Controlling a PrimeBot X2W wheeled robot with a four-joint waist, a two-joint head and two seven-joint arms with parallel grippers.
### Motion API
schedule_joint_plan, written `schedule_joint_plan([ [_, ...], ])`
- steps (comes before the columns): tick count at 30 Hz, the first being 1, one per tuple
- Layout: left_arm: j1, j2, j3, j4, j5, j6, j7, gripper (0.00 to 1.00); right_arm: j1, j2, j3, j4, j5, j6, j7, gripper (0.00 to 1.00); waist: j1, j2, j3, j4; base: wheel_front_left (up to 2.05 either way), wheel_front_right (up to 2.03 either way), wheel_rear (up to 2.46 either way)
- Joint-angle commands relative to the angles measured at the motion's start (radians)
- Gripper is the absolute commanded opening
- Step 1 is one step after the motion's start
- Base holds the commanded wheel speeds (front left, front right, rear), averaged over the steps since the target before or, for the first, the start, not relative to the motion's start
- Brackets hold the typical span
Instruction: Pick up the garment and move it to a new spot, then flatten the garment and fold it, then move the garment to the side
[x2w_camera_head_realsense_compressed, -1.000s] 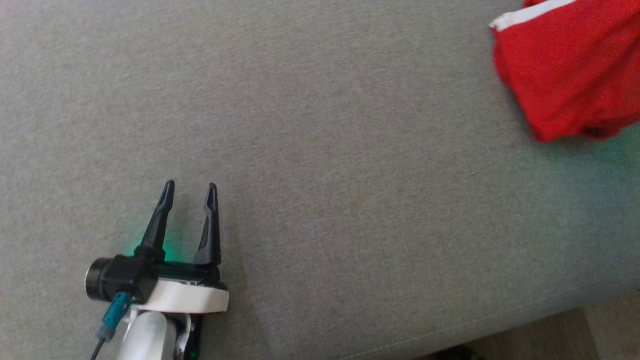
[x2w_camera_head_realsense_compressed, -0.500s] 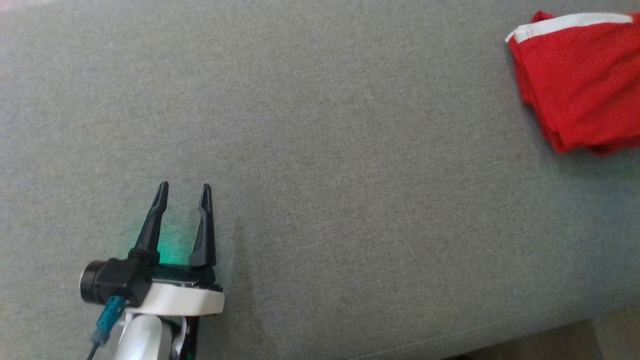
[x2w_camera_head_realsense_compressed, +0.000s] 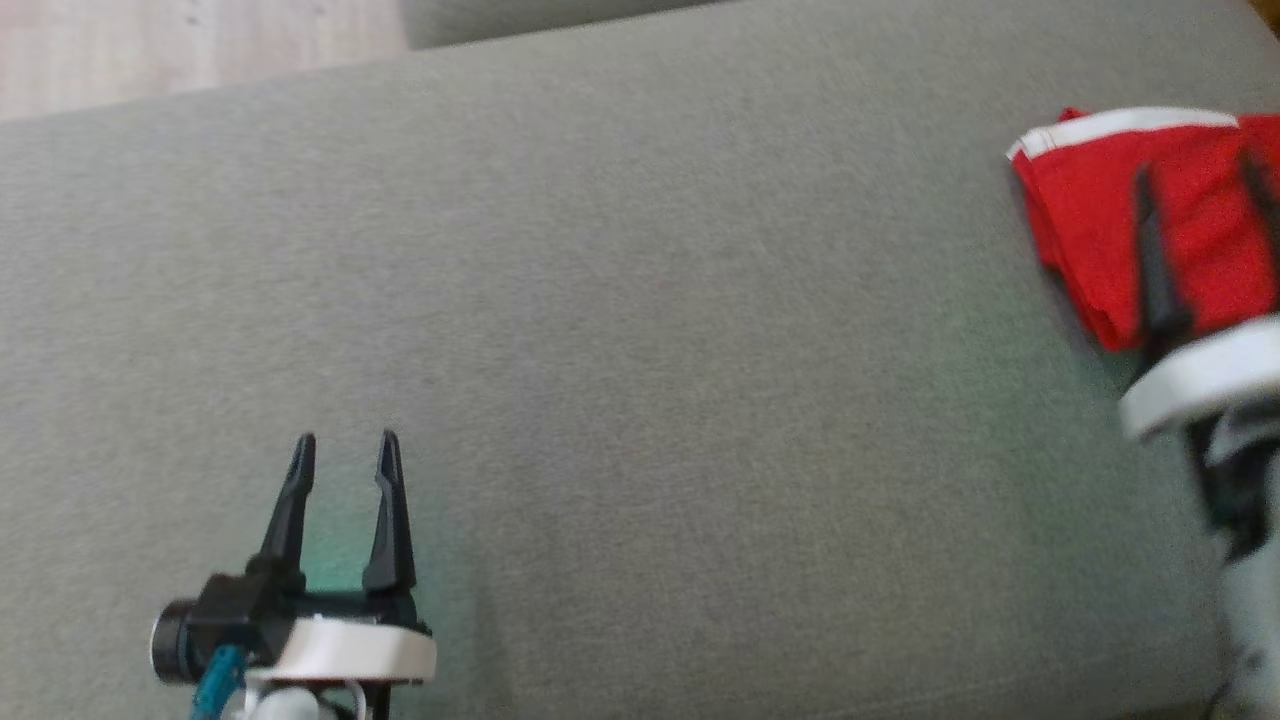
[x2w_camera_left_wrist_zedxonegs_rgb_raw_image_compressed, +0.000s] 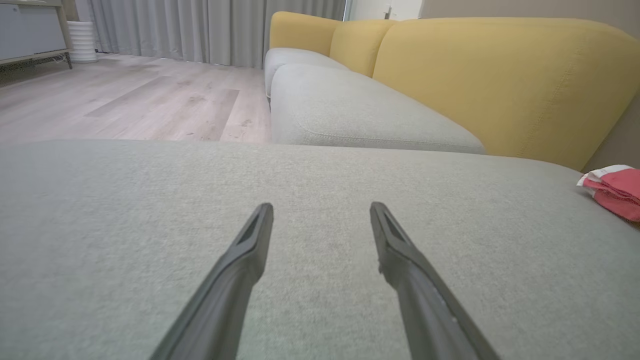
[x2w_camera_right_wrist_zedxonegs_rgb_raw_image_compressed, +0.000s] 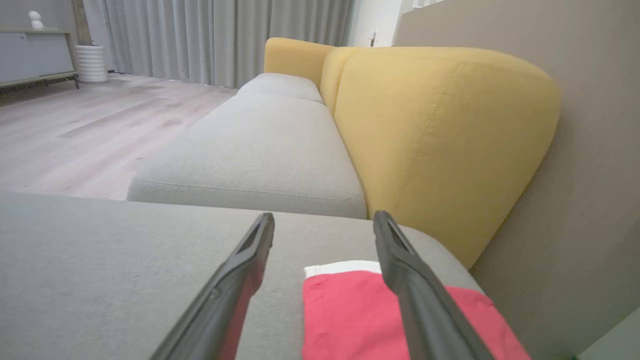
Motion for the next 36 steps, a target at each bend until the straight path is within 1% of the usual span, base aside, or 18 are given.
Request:
schedule_joint_plan([
  [1, 0.005, 0.0, 0.036, -0.021, 0.011, 0.01, -0.005, 1.0, 0.024, 0.012, 0.024, -0.043, -0.011, 0.008, -0.044, 1.0, 0.0002, 0.0, -0.031, 0.031, 0.0, 0.0, 0.0],
  [5, 0.021, 0.0, 0.042, -0.023, 0.021, 0.025, -0.005, 1.0, 0.12, 0.08, 0.021, -0.02, -0.046, 0.008, -0.165, 1.0, 0.0002, 0.0, -0.057, 0.061, 0.0, 0.0, 0.0],
  [9, 0.027, 0.0, 0.038, -0.028, 0.021, 0.019, -0.005, 1.0, 0.182, 0.146, 0.02, 0.039, -0.096, 0.008, -0.271, 1.0, 0.0002, 0.0, -0.071, 0.085, 0.0, 0.0, 0.0],
  [12, 0.028, -0.001, 0.031, -0.031, 0.02, 0.012, -0.005, 1.0, 0.213, 0.188, 0.014, 0.082, -0.111, 0.008, -0.309, 1.0, 0.0002, 0.0, -0.079, 0.101, 0.0, 0.0, 0.0],
  [15, 0.027, -0.001, 0.029, -0.027, 0.021, 0.01, -0.005, 1.0, 0.234, 0.214, 0.012, 0.117, -0.121, 0.008, -0.324, 1.0, 0.0002, 0.0, -0.085, 0.109, 0.0, 0.0, 0.0],
  [19, 0.028, -0.001, 0.028, -0.023, 0.02, 0.015, -0.005, 1.0, 0.25, 0.226, 0.017, 0.137, -0.125, 0.008, -0.328, 1.0, 0.0002, 0.0, -0.094, 0.111, 0.0, 0.0, 0.0],
  [22, 0.033, -0.001, 0.032, -0.015, 0.021, 0.019, -0.005, 1.0, 0.266, 0.23, 0.023, 0.126, -0.123, 0.008, -0.328, 1.0, 0.0002, 0.0, -0.106, 0.112, 0.0, 0.0, 0.0],
  [29, 0.038, -0.001, 0.026, 0.0, 0.014, 0.023, -0.005, 1.0, 0.275, 0.232, 0.068, 0.104, -0.081, 0.008, -0.329, 1.0, 0.0002, 0.0, -0.113, 0.117, 0.0, 0.0, 0.0],
  [36, 0.033, -0.001, 0.008, 0.017, 0.001, 0.018, -0.005, 1.0, 0.271, 0.232, 0.073, 0.091, -0.069, 0.008, -0.329, 1.0, 0.0002, 0.0, -0.116, 0.122, 0.0, 0.0, 0.0],
])
